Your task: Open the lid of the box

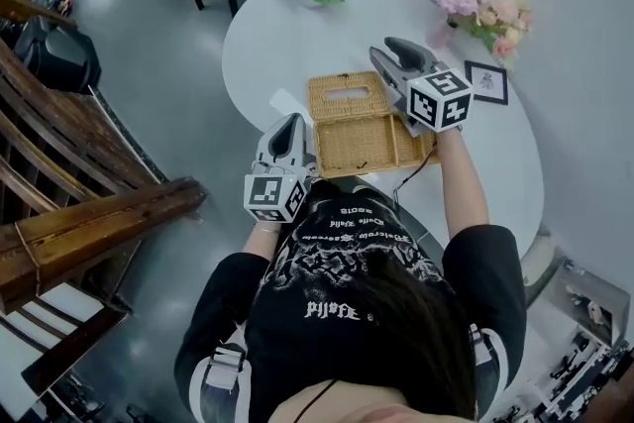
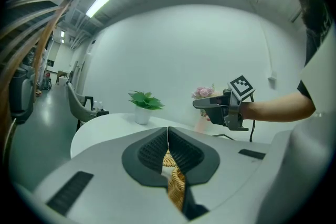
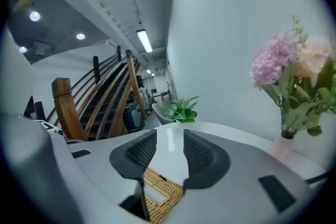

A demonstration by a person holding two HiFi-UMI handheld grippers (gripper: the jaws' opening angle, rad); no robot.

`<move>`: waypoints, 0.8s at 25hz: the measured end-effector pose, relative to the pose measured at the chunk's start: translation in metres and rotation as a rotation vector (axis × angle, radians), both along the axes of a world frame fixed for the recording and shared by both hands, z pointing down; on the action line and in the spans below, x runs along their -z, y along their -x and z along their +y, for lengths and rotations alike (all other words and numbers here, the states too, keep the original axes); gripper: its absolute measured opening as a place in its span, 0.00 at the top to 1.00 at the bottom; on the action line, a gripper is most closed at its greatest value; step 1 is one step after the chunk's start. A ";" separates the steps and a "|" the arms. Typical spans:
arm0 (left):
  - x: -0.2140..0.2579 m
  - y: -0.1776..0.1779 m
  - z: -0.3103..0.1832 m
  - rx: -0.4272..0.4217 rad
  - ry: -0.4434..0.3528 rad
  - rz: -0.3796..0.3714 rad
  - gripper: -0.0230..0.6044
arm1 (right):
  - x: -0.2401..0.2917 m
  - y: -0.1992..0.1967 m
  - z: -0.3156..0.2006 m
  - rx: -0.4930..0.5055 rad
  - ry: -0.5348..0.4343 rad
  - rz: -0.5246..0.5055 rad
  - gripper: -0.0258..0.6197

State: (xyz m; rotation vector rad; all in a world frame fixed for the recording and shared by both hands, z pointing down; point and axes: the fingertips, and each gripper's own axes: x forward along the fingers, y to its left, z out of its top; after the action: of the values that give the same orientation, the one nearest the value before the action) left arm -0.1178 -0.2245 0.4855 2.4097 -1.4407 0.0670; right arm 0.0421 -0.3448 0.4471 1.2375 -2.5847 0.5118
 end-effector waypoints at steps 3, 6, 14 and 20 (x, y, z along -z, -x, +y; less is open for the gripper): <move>0.002 -0.008 0.003 -0.011 -0.010 -0.009 0.93 | 0.006 -0.009 0.017 -0.043 -0.039 0.012 0.68; 0.004 -0.016 0.005 -0.022 -0.018 -0.004 0.93 | 0.004 -0.013 0.035 -0.062 -0.058 0.040 0.68; 0.004 -0.028 0.012 -0.011 -0.034 -0.026 0.93 | -0.018 -0.010 0.085 -0.120 -0.072 0.047 0.68; 0.000 -0.040 0.023 -0.016 -0.032 -0.045 0.93 | -0.040 -0.002 0.115 -0.125 -0.042 0.021 0.68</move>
State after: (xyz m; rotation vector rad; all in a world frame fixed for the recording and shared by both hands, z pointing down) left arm -0.0775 -0.2018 0.4857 2.4608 -1.4530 0.1039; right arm 0.0442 -0.2296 0.4867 1.4169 -2.5248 0.4665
